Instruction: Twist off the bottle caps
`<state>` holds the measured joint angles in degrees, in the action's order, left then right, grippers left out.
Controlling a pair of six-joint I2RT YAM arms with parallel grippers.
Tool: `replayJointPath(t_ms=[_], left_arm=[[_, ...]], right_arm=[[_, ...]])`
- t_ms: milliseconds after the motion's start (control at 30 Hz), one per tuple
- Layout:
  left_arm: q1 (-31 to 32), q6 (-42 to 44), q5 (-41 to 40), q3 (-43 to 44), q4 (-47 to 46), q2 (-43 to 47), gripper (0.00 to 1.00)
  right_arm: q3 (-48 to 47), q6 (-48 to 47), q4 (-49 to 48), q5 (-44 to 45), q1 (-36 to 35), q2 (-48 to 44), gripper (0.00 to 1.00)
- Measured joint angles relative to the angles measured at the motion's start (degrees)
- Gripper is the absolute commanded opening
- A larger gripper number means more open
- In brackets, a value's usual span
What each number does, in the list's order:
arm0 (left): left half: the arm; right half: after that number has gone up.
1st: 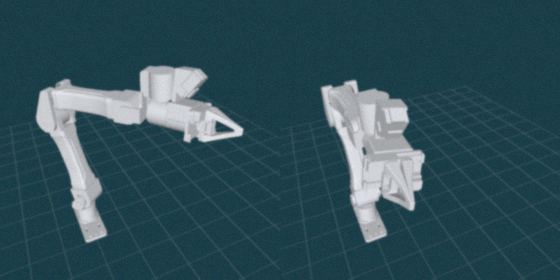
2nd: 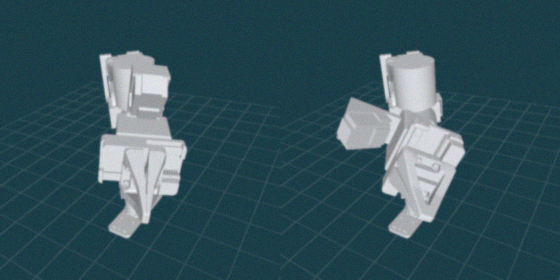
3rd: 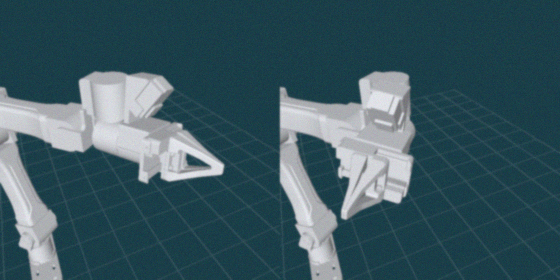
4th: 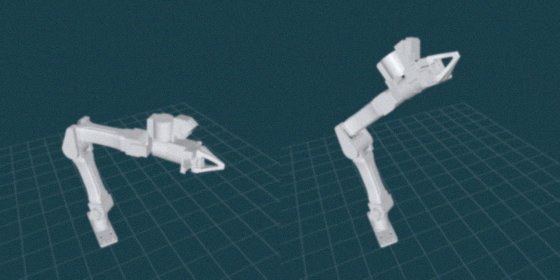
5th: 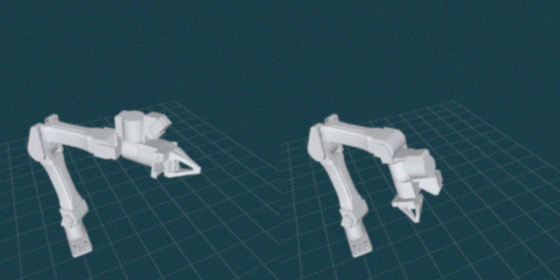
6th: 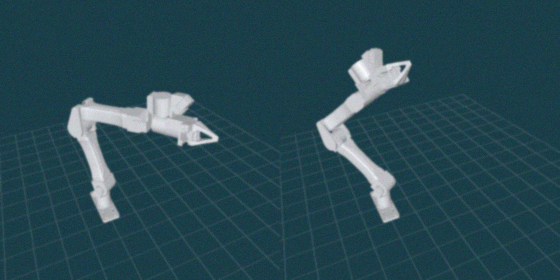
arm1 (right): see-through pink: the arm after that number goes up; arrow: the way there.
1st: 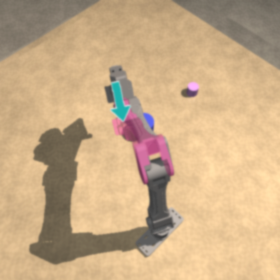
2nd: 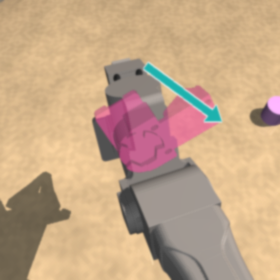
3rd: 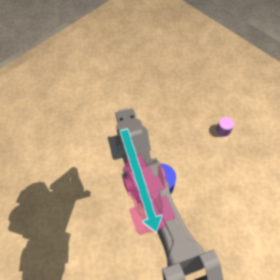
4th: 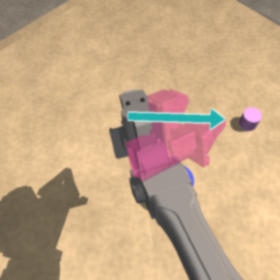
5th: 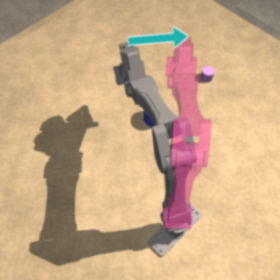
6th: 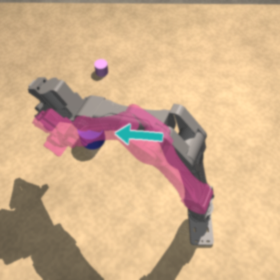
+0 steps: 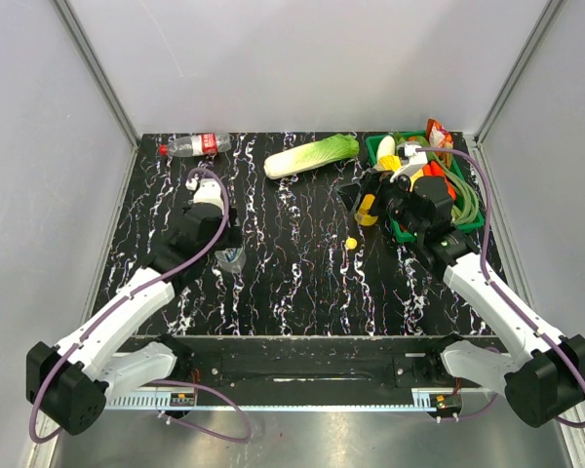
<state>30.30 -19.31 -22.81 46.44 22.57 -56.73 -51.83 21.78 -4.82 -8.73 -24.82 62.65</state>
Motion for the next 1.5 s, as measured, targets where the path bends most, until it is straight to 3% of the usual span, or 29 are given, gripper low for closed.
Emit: replayJointPath(t_ms=[33,133,300,533,900,1067,1233,1500], left_arm=[[0.0,0.3,0.4,0.0,-0.5,-0.7,0.55],[-0.1,1.0,1.2,0.0,-1.7,-2.0,0.5],[-0.1,1.8,1.6,0.0,-3.3,-2.5,0.27],[-0.1,2.8,2.7,0.3,-2.8,-2.5,0.17],[-0.2,4.9,13.7,9.6,2.8,0.1,0.17],[-0.2,5.0,22.0,16.5,4.8,-0.1,0.17],[-0.2,4.9,32.0,23.2,5.6,-3.0,0.17],[-0.2,4.3,43.9,26.8,6.3,-8.0,0.17]], right_arm=[[0.0,0.0,0.0,0.0,0.0,0.0,1.0],[0.0,0.0,0.0,0.0,0.0,0.0,1.0],[0.0,0.0,0.0,-0.1,0.0,0.0,1.0],[0.0,0.0,0.1,-2.4,0.0,0.0,1.0],[-1.9,-1.4,-0.5,-18.1,-0.3,1.4,1.0],[-4.7,-4.6,0.3,-23.7,-4.9,4.5,0.99],[-6.4,-7.8,1.0,-26.5,-11.5,6.3,1.0],[-7.1,-11.5,1.3,-26.5,-15.3,7.7,1.0]])
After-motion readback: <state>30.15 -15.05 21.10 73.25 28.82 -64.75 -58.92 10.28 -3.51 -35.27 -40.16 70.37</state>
